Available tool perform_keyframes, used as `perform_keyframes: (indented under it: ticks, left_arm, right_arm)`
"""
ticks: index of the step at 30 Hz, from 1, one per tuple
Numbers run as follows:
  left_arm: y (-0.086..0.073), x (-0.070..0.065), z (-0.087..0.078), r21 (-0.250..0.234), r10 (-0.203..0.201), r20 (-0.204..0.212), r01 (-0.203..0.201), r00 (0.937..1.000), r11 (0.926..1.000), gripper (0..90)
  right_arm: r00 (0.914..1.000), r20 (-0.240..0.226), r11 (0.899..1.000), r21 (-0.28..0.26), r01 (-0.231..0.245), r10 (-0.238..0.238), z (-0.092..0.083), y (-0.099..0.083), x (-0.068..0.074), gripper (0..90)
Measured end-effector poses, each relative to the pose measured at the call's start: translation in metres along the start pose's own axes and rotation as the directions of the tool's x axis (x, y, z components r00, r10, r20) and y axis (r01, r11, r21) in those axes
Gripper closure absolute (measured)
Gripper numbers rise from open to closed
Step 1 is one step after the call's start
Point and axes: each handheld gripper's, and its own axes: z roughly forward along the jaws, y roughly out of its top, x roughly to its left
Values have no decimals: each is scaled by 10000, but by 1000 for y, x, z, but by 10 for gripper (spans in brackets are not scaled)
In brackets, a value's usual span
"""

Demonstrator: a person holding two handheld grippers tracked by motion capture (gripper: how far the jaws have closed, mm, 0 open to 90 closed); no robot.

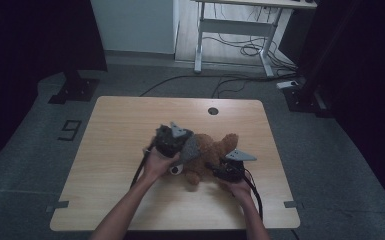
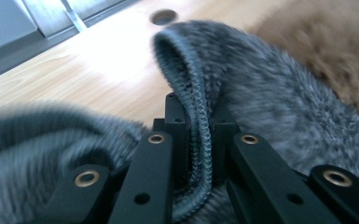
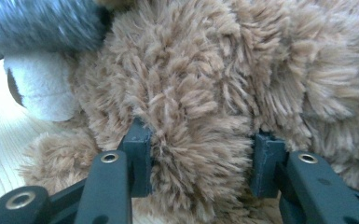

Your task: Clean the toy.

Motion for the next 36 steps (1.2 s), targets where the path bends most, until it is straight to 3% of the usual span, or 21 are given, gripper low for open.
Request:
perform_keyframes:
  ticks: [1,2,9,13,15,18,21,24,29,34,36]
  left_arm:
    - [1,-5,3,75,362,-325,-360,9988,9993,821]
    - [0,-7,4,111,472,-434,-467,9979,9988,822]
    - [-17,16,-8,27,-257,101,257,9996,9997,819]
    - [-26,27,-21,-167,-412,-90,410,9991,9990,819]
    - [-31,34,-27,-246,-685,-103,683,9976,9974,819]
    - [-42,44,-35,-200,-721,-461,713,9963,9973,819]
    - [-58,56,-37,-113,-1191,-682,1186,9905,9929,821]
    - [-81,65,-33,310,-1577,-783,1605,9844,9865,822]
    - [-123,69,-16,953,-2476,-8,2465,9689,9644,822]
    - [-126,70,-9,948,-2873,367,2829,9571,9545,822]
    - [-121,73,-9,941,-2868,365,2824,9573,9547,821]
  right_arm:
    - [10000,23,10000,14,-1,0,0,0,0,527]
    - [10000,35,10000,17,-14,14,0,0,-1,527]
    - [9999,105,10000,30,93,-93,0,0,2,526]
    - [9999,92,9999,62,131,-131,0,-1,3,527]
    - [9999,77,9999,70,120,-121,0,-1,3,527]
    - [9999,86,9999,60,108,-109,0,-1,3,527]
    - [9999,82,10000,65,75,-76,0,-1,2,528]
    - [9999,105,10000,38,28,-28,0,-1,2,529]
    - [9999,104,10000,9,-94,94,0,-1,0,533]
    - [9998,148,9999,-65,-107,108,3,-1,-1,541]
    - [9998,182,9999,-124,-108,110,5,0,-1,546]
